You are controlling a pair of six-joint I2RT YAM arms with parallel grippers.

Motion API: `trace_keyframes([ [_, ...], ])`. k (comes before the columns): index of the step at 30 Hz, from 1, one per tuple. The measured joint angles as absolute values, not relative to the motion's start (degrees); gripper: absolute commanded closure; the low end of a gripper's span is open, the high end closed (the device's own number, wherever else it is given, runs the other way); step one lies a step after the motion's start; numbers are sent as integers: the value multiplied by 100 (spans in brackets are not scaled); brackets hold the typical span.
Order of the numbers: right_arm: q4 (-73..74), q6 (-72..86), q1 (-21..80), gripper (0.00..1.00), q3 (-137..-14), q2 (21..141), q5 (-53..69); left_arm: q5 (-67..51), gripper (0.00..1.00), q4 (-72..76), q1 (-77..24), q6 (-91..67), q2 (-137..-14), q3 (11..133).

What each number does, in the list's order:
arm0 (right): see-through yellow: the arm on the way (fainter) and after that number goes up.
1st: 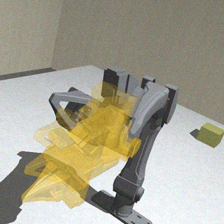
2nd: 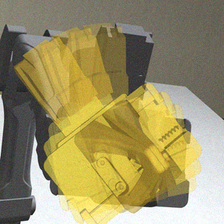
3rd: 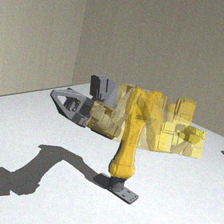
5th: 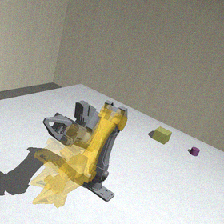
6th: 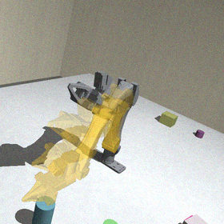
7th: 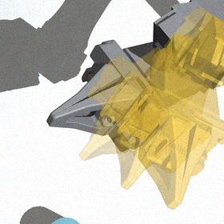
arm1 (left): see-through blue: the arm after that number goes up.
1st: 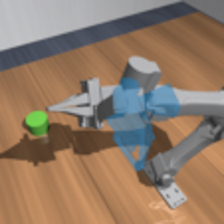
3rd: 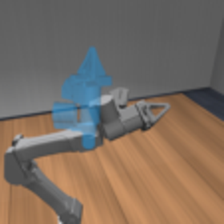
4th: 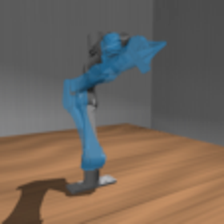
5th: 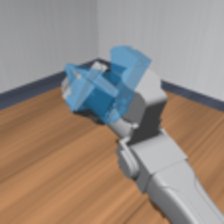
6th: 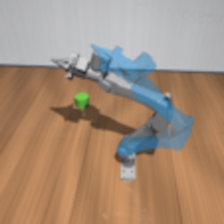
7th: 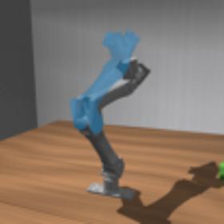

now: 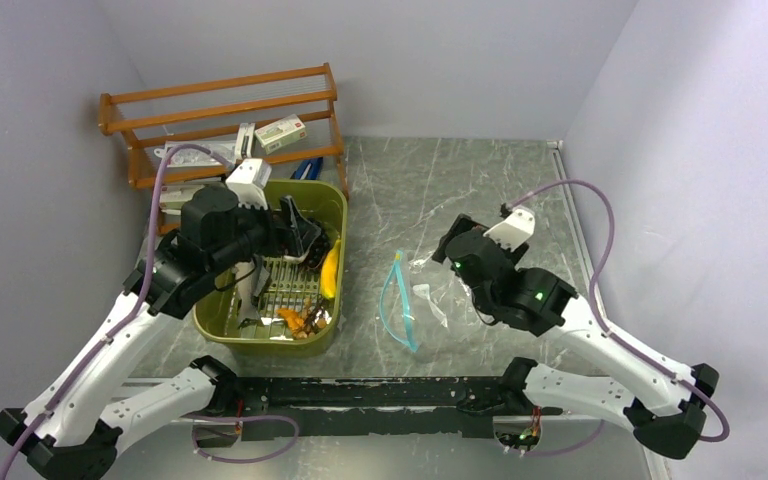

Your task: Open the zip-top bag and remove the fake food

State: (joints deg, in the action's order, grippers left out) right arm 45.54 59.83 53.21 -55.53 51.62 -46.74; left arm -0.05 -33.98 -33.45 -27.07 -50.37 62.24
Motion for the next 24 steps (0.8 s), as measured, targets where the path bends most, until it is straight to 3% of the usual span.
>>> trace_keyframes([
  [5, 3920, 4766, 5321, 0, -5889, 4733, -5256, 399, 6, -3555, -3345, -2571, -5400, 6816],
  [12, 1155, 1597, 5306, 0, -5533, 3909, -4353, 1273, 0, -3715, -3345, -1968, -5483, 7310],
  [18, 534, 23, 5304, 0, -6368, 5129, -3656, 1865, 0, -3935, -3343, -1391, -6097, 8034],
  [24, 462, -993, 5253, 0, -6613, 6228, -3968, 2137, 0, -3922, -2729, -1129, -6267, 8084],
])
